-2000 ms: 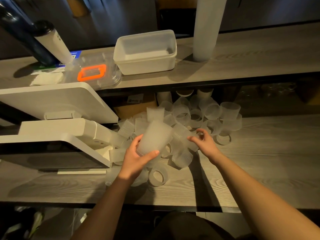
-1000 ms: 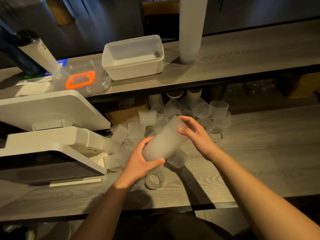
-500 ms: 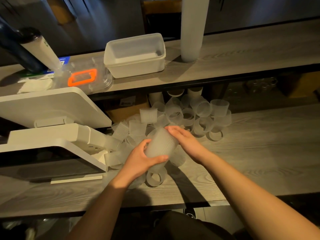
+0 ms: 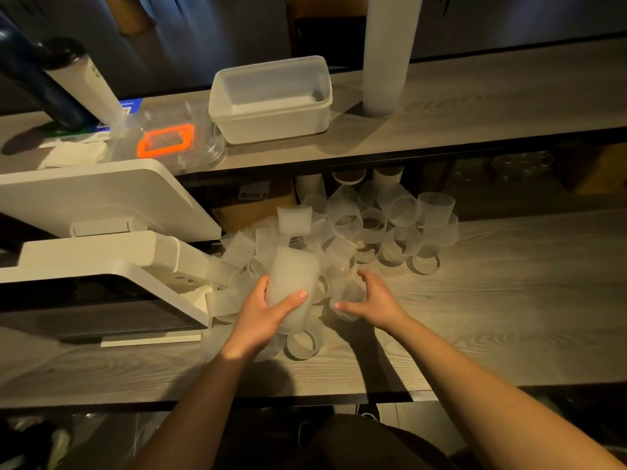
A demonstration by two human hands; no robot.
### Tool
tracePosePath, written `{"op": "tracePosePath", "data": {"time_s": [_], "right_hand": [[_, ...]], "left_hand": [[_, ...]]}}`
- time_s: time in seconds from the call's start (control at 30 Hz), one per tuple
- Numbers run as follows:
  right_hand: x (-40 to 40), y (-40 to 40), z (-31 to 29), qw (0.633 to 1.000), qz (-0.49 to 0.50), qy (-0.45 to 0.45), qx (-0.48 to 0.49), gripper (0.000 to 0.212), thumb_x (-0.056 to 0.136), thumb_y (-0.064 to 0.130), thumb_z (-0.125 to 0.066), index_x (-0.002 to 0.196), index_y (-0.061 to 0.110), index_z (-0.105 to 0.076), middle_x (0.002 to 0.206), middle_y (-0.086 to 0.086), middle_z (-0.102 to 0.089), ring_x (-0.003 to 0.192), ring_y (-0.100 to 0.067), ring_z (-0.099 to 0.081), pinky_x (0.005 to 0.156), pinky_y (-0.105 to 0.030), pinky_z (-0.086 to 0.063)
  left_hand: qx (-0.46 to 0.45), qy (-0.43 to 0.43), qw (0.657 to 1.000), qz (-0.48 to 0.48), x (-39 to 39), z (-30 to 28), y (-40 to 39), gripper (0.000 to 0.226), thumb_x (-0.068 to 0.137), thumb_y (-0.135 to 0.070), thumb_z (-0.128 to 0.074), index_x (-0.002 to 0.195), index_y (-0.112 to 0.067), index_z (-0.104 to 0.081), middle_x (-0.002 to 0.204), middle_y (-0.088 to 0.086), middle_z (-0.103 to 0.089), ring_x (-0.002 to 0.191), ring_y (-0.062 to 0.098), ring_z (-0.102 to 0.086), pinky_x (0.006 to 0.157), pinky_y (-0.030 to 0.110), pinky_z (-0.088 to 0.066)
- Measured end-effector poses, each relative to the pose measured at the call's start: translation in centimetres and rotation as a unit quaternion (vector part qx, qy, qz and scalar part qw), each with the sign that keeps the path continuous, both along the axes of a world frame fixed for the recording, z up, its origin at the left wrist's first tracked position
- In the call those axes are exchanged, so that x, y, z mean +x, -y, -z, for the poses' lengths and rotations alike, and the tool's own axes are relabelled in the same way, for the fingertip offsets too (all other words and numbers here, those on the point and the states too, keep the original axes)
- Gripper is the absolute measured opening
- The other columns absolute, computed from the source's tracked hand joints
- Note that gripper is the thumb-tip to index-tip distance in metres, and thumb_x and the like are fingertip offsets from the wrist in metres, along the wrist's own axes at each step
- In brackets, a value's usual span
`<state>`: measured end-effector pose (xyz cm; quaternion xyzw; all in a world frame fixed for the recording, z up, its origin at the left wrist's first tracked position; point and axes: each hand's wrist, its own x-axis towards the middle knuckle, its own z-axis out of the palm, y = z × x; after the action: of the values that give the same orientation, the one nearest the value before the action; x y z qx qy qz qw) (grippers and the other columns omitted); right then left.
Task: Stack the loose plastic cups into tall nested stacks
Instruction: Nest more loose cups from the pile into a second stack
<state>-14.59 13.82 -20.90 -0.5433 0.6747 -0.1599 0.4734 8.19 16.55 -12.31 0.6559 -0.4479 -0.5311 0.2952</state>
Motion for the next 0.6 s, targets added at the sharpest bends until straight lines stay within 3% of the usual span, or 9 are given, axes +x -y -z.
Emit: {"op": "tracePosePath", "data": {"time_s": [0.07, 0.17, 0.33, 0.4, 0.53, 0.6], "right_hand": [[0.4, -0.3, 0.8, 0.999, -0.031, -0.026, 0.006, 0.109, 0.065, 0.047, -0.089, 0.153, 0.017, -0.03, 0.154, -0.004, -0.038, 0.14, -0.025, -0.037, 0.115, -0.046, -0.037], [0.7, -0.5, 1.3, 0.999, -0.015, -0.046, -0.014, 0.094, 0.071, 0.034, -0.087, 0.149, 0.019, -0.036, 0.148, -0.004, -0.045, 0.137, -0.023, -0.041, 0.114, -0.045, -0.039], [0.4, -0.8, 0.6, 0.997, 0.008, -0.077, -0.018, 0.076, 0.073, 0.043, -0.081, 0.136, 0.021, -0.046, 0.13, -0.002, -0.054, 0.124, -0.024, -0.046, 0.106, -0.046, -0.04], [-0.1, -0.8, 0.2, 0.998, 0.013, -0.068, 0.005, 0.079, 0.069, 0.048, -0.081, 0.135, 0.023, -0.045, 0.127, -0.003, -0.054, 0.122, -0.025, -0.048, 0.104, -0.046, -0.041], [-1.9, -0.2, 0.4, 0.998, 0.037, -0.006, 0.045, 0.106, 0.046, 0.068, -0.074, 0.138, 0.03, -0.037, 0.131, -0.005, -0.056, 0.122, -0.029, -0.053, 0.101, -0.051, -0.049], [-2.2, -0.1, -1.0, 0.997, 0.061, 0.029, 0.041, 0.104, 0.056, 0.058, -0.08, 0.144, 0.027, -0.034, 0.138, -0.007, -0.052, 0.126, -0.03, -0.052, 0.102, -0.049, -0.05]], "left_hand": [[0.0, -0.002, 1.0, -0.009, 0.0, 0.1, -0.1, 0.075, 0.065, -0.057, -0.083, 0.125, -0.029, -0.048, 0.116, -0.005, -0.06, 0.105, 0.014, -0.061, 0.073, 0.027, -0.052], [-0.003, 0.001, 1.0, -0.017, 0.3, 0.3, -0.3, 0.084, 0.053, -0.061, -0.079, 0.125, -0.028, -0.049, 0.116, -0.005, -0.06, 0.104, 0.014, -0.061, 0.073, 0.025, -0.052], [-0.006, 0.017, 1.0, -0.016, 0.9, 0.6, -0.4, 0.078, 0.053, -0.06, -0.079, 0.118, -0.031, -0.049, 0.114, -0.006, -0.059, 0.102, 0.012, -0.061, 0.073, 0.026, -0.051], [-0.006, 0.026, 1.0, -0.017, 1.0, 0.7, -0.3, 0.07, 0.061, -0.052, -0.079, 0.119, -0.029, -0.048, 0.114, -0.006, -0.059, 0.102, 0.013, -0.06, 0.073, 0.027, -0.05], [-0.01, 0.037, 0.999, 0.001, 0.6, 1.1, -0.2, 0.059, 0.077, -0.038, -0.083, 0.123, -0.027, -0.047, 0.115, -0.004, -0.058, 0.104, 0.015, -0.059, 0.074, 0.03, -0.051], [-0.009, 0.038, 0.999, 0.012, 0.2, 1.1, -0.1, 0.057, 0.078, -0.035, -0.081, 0.123, -0.028, -0.047, 0.116, -0.004, -0.058, 0.104, 0.015, -0.059, 0.076, 0.031, -0.052]]}}
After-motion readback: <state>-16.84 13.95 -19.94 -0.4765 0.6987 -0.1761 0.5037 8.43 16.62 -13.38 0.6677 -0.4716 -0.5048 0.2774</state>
